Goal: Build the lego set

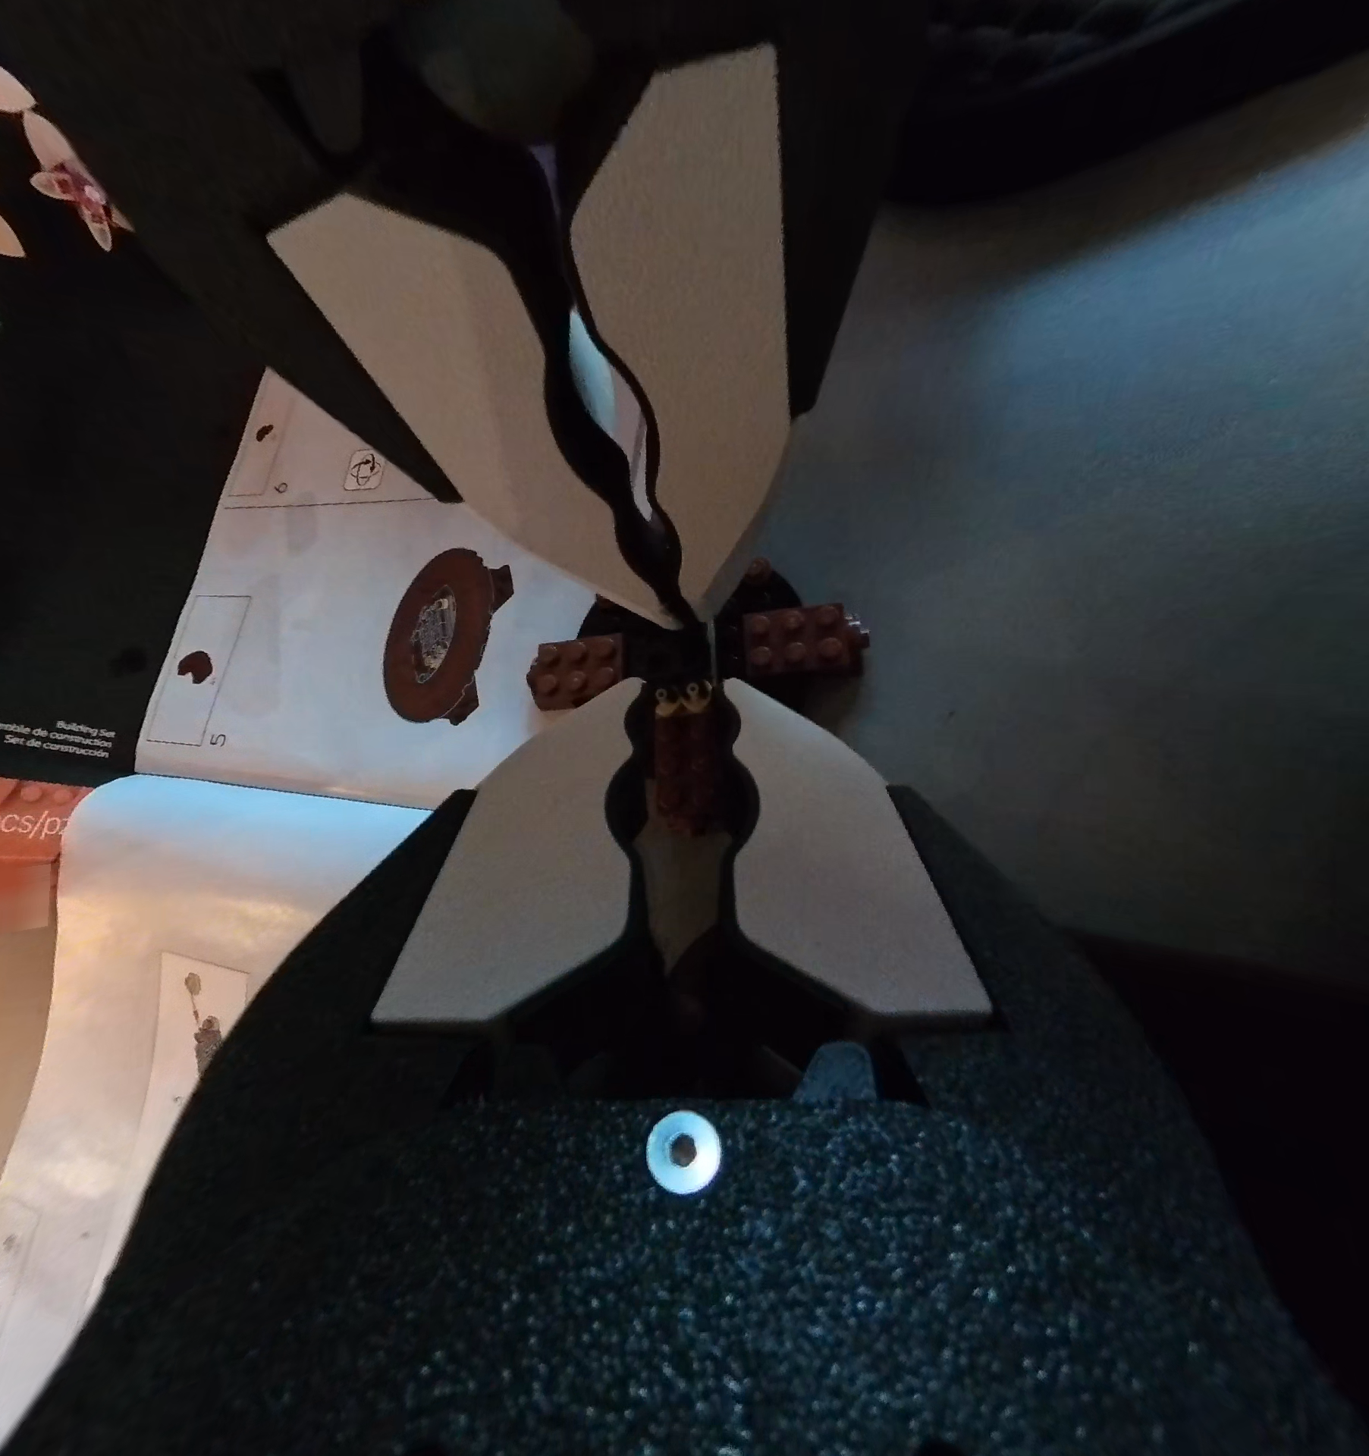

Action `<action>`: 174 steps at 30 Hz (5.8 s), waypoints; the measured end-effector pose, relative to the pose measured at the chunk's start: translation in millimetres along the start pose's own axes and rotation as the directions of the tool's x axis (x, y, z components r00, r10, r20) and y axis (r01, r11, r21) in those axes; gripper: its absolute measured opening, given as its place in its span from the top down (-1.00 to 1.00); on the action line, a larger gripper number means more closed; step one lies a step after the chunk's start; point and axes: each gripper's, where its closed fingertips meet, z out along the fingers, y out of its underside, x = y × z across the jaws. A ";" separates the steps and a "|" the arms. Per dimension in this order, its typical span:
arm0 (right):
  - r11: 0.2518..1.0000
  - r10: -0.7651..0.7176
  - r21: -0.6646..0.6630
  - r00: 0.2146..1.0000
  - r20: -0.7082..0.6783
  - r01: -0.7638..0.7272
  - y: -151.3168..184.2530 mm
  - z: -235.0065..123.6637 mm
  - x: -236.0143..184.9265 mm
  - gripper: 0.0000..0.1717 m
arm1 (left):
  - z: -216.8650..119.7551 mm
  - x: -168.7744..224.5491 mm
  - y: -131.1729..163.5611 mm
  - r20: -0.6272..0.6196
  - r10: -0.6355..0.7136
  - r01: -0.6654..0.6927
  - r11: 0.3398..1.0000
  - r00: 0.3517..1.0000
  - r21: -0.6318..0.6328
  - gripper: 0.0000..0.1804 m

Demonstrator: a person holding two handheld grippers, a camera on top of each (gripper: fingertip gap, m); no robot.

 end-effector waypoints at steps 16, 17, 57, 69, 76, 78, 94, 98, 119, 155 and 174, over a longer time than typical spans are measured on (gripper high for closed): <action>0.996 0.067 -0.064 0.995 0.077 -0.062 0.3 1.3 -0.1 1.00 | 1.0 -0.9 0.4 -0.004 -0.028 0.028 1.000 1.000 0.013 0.85; 0.996 0.065 -0.073 0.995 0.074 -0.060 0.4 1.3 0.0 1.00 | 1.0 -1.0 0.4 -0.006 -0.030 0.030 0.999 1.000 0.014 0.85; 0.977 0.183 0.106 0.983 0.029 -0.185 -9.3 -11.1 3.2 1.00 | 0.2 -0.3 1.1 -0.005 -0.013 0.013 1.000 1.000 0.003 0.85; 0.987 0.158 -0.019 0.987 -0.033 -0.158 6.9 0.0 5.5 1.00 | 0.3 0.0 1.3 0.000 -0.005 0.005 1.000 1.000 0.001 0.84; 0.989 0.147 0.006 0.989 0.012 -0.148 -3.3 0.5 1.7 1.00 | 0.5 -0.1 1.2 -0.001 -0.008 0.008 1.000 1.000 0.000 0.84; 0.984 0.176 0.003 0.984 0.024 -0.176 -1.0 0.5 2.2 1.00 | 0.6 0.0 1.4 -0.001 -0.007 0.007 1.000 1.000 -0.001 0.84; 0.982 0.173 -0.089 0.982 0.075 -0.166 0.2 1.0 1.5 1.00 | 1.3 -0.5 1.6 -0.010 -0.032 0.032 0.999 0.999 0.007 0.85; 0.978 0.152 -0.149 0.987 0.045 -0.144 0.7 1.1 1.4 1.00 | 0.4 0.0 0.9 -0.017 -0.036 0.037 0.999 0.999 0.018 0.85; 0.977 0.212 0.044 0.976 -0.043 -0.210 -15.6 4.2 2.4 1.00 | -7.2 7.1 -2.4 0.006 0.097 -0.097 0.993 0.995 0.063 0.93; 0.779 0.463 0.501 0.885 -0.055 -0.377 -5.7 11.3 -0.6 0.89 | -8.7 6.4 2.9 -0.158 0.123 -0.137 0.987 0.980 -0.084 1.00; 0.770 0.483 0.501 0.874 -0.054 -0.395 -6.3 8.8 -1.8 0.89 | -14.4 3.7 6.1 -0.177 0.160 -0.196 0.958 0.971 -0.207 1.00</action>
